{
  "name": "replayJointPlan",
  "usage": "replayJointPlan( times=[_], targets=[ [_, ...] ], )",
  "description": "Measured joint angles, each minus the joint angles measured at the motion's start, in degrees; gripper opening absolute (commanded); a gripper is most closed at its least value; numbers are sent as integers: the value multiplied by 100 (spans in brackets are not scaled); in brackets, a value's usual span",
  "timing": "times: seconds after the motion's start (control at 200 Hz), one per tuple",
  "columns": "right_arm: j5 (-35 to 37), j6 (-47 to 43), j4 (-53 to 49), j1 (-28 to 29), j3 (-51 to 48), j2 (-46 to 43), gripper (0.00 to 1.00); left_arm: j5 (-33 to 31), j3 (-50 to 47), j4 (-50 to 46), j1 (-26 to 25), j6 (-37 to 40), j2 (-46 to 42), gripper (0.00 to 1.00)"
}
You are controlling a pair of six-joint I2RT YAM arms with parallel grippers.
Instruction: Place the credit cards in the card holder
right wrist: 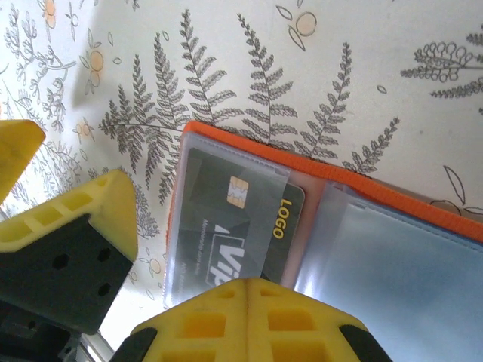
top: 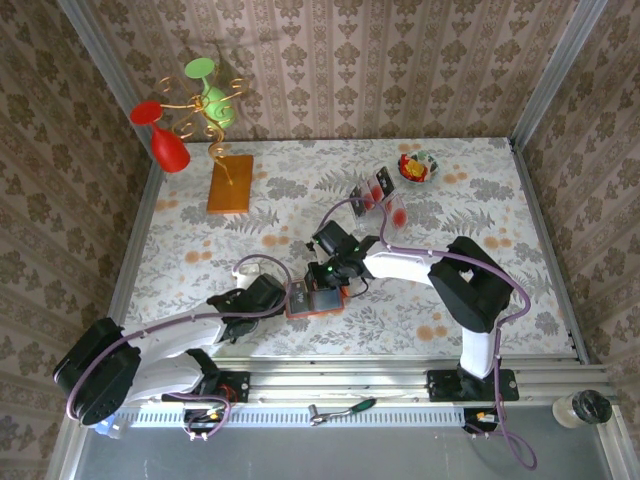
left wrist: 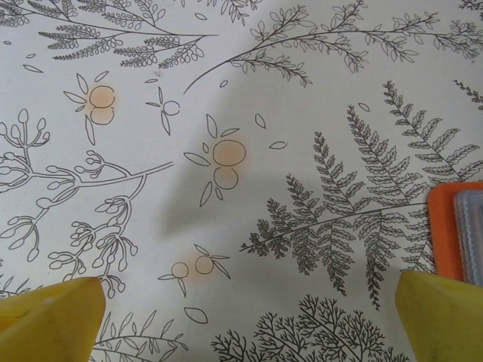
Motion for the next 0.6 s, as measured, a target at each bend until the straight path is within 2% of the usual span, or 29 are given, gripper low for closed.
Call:
replayJointPlan(
  times=[0.6],
  targets=[
    [-2, 59, 37, 234, -348, 0, 5, 153, 0, 151, -2, 94, 208, 100]
  ],
)
